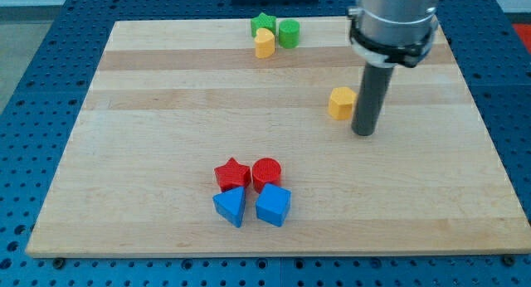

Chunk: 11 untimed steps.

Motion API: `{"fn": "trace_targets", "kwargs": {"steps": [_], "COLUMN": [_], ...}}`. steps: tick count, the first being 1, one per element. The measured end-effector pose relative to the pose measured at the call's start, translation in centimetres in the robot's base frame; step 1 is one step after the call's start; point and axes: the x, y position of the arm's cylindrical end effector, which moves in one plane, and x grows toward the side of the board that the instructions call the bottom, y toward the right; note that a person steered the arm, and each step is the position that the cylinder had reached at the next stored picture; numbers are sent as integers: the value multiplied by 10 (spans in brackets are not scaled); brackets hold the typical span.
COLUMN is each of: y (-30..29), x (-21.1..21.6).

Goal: Push the yellow hexagon to the yellow heart

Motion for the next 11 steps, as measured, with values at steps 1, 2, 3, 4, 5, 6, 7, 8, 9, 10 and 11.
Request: {"fn": "trace_targets", "kwargs": {"steps": [1, 2, 3, 4, 5, 6, 7, 8, 9, 10, 11], "y": [-4, -20, -46, -71, -80, -80, -87, -100, -110, -110, -110], "x": [-15, -28, -32, -34, -39, -56, -75, -91, -102, -113, -128]}}
